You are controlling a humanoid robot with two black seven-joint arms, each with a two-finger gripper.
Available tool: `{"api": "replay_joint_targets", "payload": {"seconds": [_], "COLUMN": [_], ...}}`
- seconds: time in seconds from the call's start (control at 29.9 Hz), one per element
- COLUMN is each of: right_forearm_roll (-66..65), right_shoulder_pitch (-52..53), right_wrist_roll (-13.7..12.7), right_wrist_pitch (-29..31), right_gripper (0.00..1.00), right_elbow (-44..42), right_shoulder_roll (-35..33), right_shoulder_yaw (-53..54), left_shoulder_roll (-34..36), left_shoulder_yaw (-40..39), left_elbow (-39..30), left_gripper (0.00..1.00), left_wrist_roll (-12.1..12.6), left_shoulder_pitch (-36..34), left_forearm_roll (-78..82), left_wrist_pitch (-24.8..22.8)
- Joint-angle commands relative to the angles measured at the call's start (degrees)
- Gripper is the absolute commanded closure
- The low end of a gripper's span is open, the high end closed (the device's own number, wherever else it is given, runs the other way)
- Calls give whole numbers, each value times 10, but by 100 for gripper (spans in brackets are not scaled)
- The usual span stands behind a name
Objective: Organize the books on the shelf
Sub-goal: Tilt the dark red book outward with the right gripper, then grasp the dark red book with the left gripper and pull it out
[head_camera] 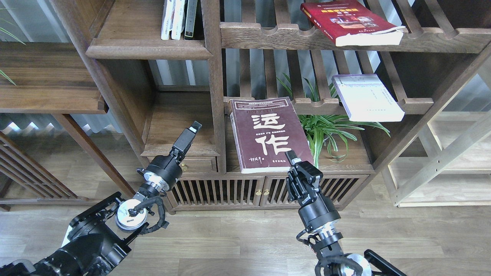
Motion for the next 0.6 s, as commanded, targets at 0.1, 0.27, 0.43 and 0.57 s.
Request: {"api": "replay_joint_targets", "payload": {"seconds": [0.1, 0.27, 0.43, 0.57], "right_forearm_roll": [-19, -24, -24, -24], "right_shoulder_pitch": [-13, -14, -12, -12], "right_wrist_roll": [0, 0, 0, 0], "right_wrist_pitch": [0, 0, 0, 0], "right_gripper": [100, 100, 100, 100], "right_elbow": [2, 2, 2, 1], "right_shoulder_roll": [0, 5, 5, 15], "right_shoulder_yaw": [-45, -47, -47, -54], "left_shoulder_roll": [0, 0, 6, 18], "left_shoulder_yaw": [1, 9, 9, 8], "left_elbow": [-10, -42, -62, -75], "left_gripper": [2, 4, 4, 4], "left_wrist_roll": [18, 116, 236, 255], "left_shoulder_pitch": [6, 35, 68, 78], "left_forearm_roll": [-7, -56, -120, -145], "left_wrist_pitch": [0, 0, 0, 0]}}
